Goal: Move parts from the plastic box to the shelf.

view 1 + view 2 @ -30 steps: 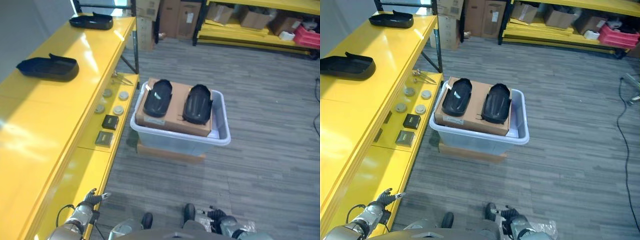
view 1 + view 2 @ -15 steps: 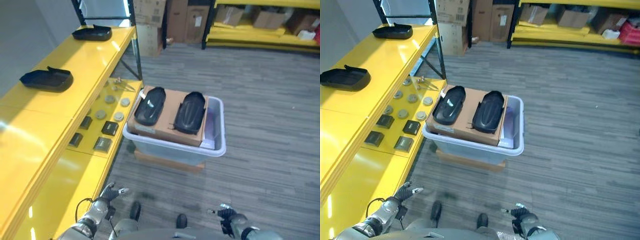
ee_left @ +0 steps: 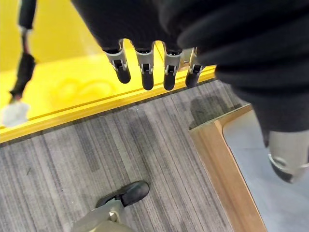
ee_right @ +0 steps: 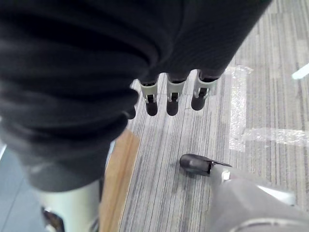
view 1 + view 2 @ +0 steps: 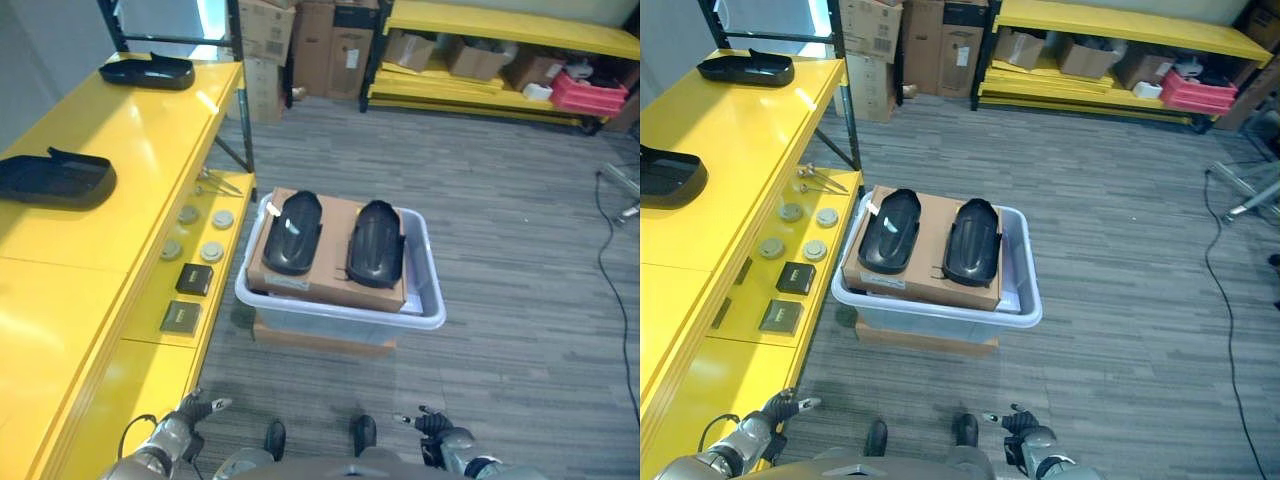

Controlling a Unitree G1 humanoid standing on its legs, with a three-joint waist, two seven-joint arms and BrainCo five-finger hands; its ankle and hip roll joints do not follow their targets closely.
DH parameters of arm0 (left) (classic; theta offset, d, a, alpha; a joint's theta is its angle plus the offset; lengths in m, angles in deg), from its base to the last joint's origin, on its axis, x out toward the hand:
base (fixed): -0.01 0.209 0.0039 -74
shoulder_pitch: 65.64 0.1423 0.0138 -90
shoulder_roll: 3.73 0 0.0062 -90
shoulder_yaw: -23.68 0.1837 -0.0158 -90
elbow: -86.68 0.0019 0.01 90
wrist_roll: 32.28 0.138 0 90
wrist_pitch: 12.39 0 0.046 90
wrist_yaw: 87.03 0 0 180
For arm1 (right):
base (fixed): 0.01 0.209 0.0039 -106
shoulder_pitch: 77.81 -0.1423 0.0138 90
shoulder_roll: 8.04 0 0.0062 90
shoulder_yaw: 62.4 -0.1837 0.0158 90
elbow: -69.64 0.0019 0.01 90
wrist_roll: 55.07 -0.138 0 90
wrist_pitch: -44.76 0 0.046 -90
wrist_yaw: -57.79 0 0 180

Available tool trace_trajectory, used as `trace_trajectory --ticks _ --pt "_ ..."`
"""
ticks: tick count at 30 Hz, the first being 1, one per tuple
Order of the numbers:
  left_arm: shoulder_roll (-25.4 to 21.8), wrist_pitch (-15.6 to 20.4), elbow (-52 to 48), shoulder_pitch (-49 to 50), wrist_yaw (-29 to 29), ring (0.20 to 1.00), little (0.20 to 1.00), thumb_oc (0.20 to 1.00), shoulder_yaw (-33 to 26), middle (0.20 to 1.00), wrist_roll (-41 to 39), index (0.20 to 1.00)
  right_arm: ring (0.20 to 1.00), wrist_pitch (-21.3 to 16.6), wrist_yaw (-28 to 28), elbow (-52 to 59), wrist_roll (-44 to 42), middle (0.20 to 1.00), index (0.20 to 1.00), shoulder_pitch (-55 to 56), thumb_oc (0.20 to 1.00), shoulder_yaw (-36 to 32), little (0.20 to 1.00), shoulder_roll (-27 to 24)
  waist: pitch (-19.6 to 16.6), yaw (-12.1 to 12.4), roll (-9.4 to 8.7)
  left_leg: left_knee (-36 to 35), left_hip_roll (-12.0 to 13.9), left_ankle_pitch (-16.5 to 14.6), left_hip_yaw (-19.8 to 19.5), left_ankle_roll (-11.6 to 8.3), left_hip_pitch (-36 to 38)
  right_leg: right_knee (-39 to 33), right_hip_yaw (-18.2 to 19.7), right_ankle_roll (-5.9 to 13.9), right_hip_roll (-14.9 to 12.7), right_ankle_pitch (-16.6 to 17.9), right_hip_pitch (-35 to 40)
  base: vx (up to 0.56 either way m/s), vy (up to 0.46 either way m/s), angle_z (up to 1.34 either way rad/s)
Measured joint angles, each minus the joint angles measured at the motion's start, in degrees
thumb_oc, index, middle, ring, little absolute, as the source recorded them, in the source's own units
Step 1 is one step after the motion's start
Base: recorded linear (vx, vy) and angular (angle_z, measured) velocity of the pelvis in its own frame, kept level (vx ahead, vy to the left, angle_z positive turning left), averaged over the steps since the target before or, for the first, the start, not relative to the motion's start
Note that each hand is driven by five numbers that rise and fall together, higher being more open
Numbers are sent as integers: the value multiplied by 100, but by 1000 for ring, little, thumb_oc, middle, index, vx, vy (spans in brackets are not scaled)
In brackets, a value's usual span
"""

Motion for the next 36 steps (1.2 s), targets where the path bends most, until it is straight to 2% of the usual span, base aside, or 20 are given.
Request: trace_trajectory --ticks 1,2,3,4,6,9,11,15,16,21,23,25,26,27,29,33,36 --pt "-4 -4 0 41 1 1000 1000 1000 -7 1000 0 1000 1000 -5 1 16 0 1000 1000 7 1000 -5 1000 35 -17 -8 -28 1 -10 13 -43 20 17 -84 -2 -15 20 89 64 116 -97 22" --pt "4 -2 -17 193 -7 1000 1000 1000 -59 1000 -7 1000 1000 1 2 151 -1 1000 1000 26 1000 -5 1000 88 -45 50 -93 3 -44 -54 -31 -52 61 -123 -34 -80 17 280 157 65 -63 15" --pt "23 -7 -36 310 -14 1000 1000 1000 -135 1000 -9 1000 1000 -19 13 362 -1 1000 1000 61 1000 -5 1000 87 -57 49 -149 3 -92 -86 -40 -99 109 -131 -82 -46 -11 400 237 65 -60 5" --pt "136 -11 -70 385 -38 1000 1000 1000 -172 1000 -11 1000 1000 -29 56 533 -1 1000 1000 69 1000 -5 1000 10 -56 30 -6 4 0 -96 -56 -145 112 -98 -131 -118 74 452 256 54 -33 8" --pt "265 -3 -199 442 -49 1000 1000 1000 -189 1000 -10 1000 1000 -8 187 1002 1 1000 1000 88 1000 -17 1000 -140 -38 11 131 3 126 -138 -48 -227 86 -97 -149 -163 204 399 244 47 -23 3" --pt "504 96 -580 615 -204 1000 1000 1000 -189 1000 -10 1000 1000 -191 681 3016 59 1000 1000 258 1000 -430 1000 -457 30 -126 236 -1 341 -212 -16 -353 86 -98 -135 -266 419 354 222 86 -12 -11" --pt "548 151 -560 578 -252 1000 1000 1000 -178 1000 -10 1000 1000 -420 915 3381 66 1000 1000 77 1000 -519 1000 -570 45 -208 226 -12 395 -220 -8 -380 94 -111 -130 -299 470 343 225 64 1 -7" --pt "525 147 -489 435 -363 1000 1000 1000 -104 1000 -5 1000 1000 -433 1426 4052 81 1000 1000 -56 1000 -813 1000 -576 133 -224 56 -32 466 -213 -22 -455 58 -136 -133 -314 536 282 189 48 9 1" --pt "513 147 -489 396 -412 1000 1000 1000 -100 1000 -4 1000 1000 -543 1639 4277 205 1000 1000 -80 1000 -850 1000 -573 117 -200 20 -28 474 -203 -22 -456 2 -136 -131 -326 543 296 131 0 0 0" --pt "507 143 -494 403 -607 1000 1000 1000 -59 1000 -1 1000 1000 -495 2016 3968 287 1000 1000 -533 1000 -862 1000 -591 117 6 33 2 453 -174 -49 -435 -105 -118 -161 -370 523 370 37 25 13 2" --pt "492 137 -489 391 -626 1000 1000 1000 37 1000 0 1000 1000 -462 2083 3458 283 1000 1000 -1059 1000 -843 1000 -642 122 98 33 2 434 -162 -124 -435 -136 -99 -264 -370 502 370 40 -13 13 16" --pt "482 145 -433 300 -631 1000 1000 1000 124 1000 0 1000 1000 -410 2136 2547 274 1000 1000 -1871 1000 -626 1000 -951 188 201 32 4 419 -114 -210 -449 -232 -104 -328 -358 487 374 9 -91 -6 29" --pt "458 128 -433 299 -636 1000 1000 1000 168 1000 -4 1000 1000 -415 2137 2307 268 1000 1000 -2145 1000 -604 1000 -1043 199 399 19 4 413 -67 -248 -475 -333 -98 -415 -356 477 388 -68 -153 -5 24" --pt "428 130 -408 275 -646 1000 1000 1000 293 1000 -9 1000 1000 -407 2162 1872 241 1000 1000 -2556 1000 -439 1000 -1176 232 462 15 4 410 -21 -315 -485 -493 -102 -452 -356 479 423 -209 -131 4 23" --pt "403 132 -350 85 -651 1000 1000 1000 501 1000 -24 1000 1000 -388 2186 1253 110 1000 1000 -3242 1000 -262 1000 -1463 455 559 28 6 385 131 -445 -521 -851 -97 -537 -371 469 520 -506 -102 8 32" --pt "404 133 -297 -120 -649 1000 1000 1000 504 1000 -242 1000 1000 -305 2057 134 -234 1000 1000 -4063 1000 -91 1000 -1804 831 771 60 5 337 272 -664 -555 -1248 -98 -737 -356 450 570 -778 -65 0 28" --pt "378 114 -289 -116 -655 1000 1000 1000 494 1000 -411 1000 1000 -221 1944 -191 -320 1000 1000 -4166 1000 -4 1000 -1905 872 831 47 6 298 307 -729 -541 -1386 -98 -803 -353 411 571 -881 -86 3 17"
